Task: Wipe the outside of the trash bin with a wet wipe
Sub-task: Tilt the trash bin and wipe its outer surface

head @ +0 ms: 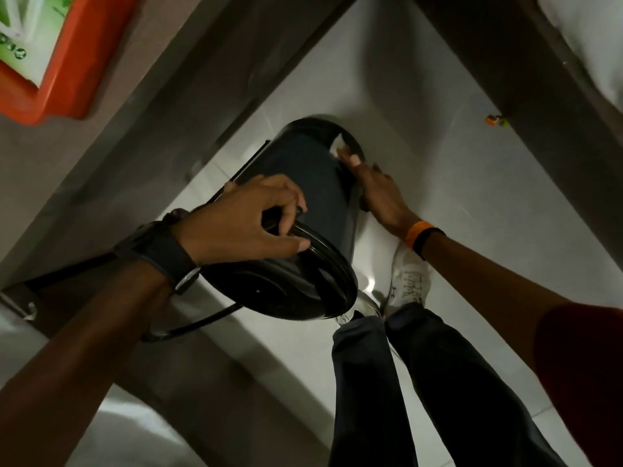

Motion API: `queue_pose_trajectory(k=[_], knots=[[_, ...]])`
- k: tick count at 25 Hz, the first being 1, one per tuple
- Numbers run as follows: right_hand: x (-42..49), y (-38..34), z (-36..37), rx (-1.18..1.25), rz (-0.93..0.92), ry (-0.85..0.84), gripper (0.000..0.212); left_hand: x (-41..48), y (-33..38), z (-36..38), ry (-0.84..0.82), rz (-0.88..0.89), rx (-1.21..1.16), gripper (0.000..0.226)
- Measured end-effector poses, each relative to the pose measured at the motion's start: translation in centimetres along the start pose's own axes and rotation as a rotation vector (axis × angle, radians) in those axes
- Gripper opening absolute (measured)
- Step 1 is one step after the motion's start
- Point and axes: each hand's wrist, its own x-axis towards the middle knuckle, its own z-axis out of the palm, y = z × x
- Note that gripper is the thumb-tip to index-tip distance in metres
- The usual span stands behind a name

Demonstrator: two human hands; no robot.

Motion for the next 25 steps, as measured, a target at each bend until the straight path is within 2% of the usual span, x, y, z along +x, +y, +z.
queue_pose_trajectory(k=[1,2,3,5,7,8,11,12,13,14,17,19,20,21,23,25], knots=[[0.0,0.0,0.1,-0.015,0.008,0.0,0.046,0.1,0.1,0.2,0.001,0.017,0.127,0.033],[-0.7,0.1,0.4,-0.011,-0.062,-0.019,0.046,0.4,0.4,0.1,-0.015,0.031,0.196,0.034],[-2.0,0.2,1.1,-0.01,-0.204,-0.065,0.046,0.5,0.6,0.0,-0.057,0.059,0.212,0.036],[-5.4,0.8,2.8,-0.074,-0.477,-0.177,0.047,0.9,1.2,-0.5,-0.166,0.106,0.244,0.055],[-5.4,1.7,3.4,-0.145,-0.556,-0.194,0.049,1.1,1.4,-0.8,-0.232,0.105,0.323,0.056],[-4.0,2.0,3.2,-0.173,-0.496,-0.134,0.05,1.0,1.5,-0.8,-0.243,0.094,0.414,0.053],[1.1,2.1,1.7,-0.112,-0.078,0.038,0.048,0.5,1.1,-0.9,-0.218,0.103,0.643,0.048],[1.8,2.0,1.4,-0.09,-0.02,0.06,0.048,0.5,1.0,-1.0,-0.198,0.123,0.652,0.046],[1.6,2.0,1.6,-0.074,-0.039,0.069,0.048,0.6,1.0,-1.2,-0.19,0.127,0.637,0.043],[0.4,2.1,2.2,-0.085,-0.126,0.067,0.048,0.7,1.1,-1.4,-0.196,0.118,0.617,0.041],[-5.7,2.7,5.1,-0.334,-0.629,-0.064,0.053,1.1,0.9,-1.6,-0.275,0.082,0.611,0.037],[-6.3,3.6,4.9,-0.484,-0.824,-0.133,0.051,0.9,0.7,-1.4,-0.31,0.063,0.611,0.035],[-5.1,3.6,4.1,-0.522,-0.804,-0.107,0.05,0.9,0.4,-1.3,-0.309,0.062,0.62,0.034],[-3.5,3.7,3.1,-0.524,-0.699,-0.029,0.049,0.9,0.2,-1.2,-0.297,0.065,0.64,0.032],[-0.1,3.3,1.3,-0.436,-0.357,0.154,0.047,1.3,0.1,-1.1,-0.249,0.086,0.684,0.031],[2.1,3.3,0.2,-0.34,-0.097,0.194,0.047,2.1,0.6,-1.0,-0.183,0.104,0.703,0.047]])
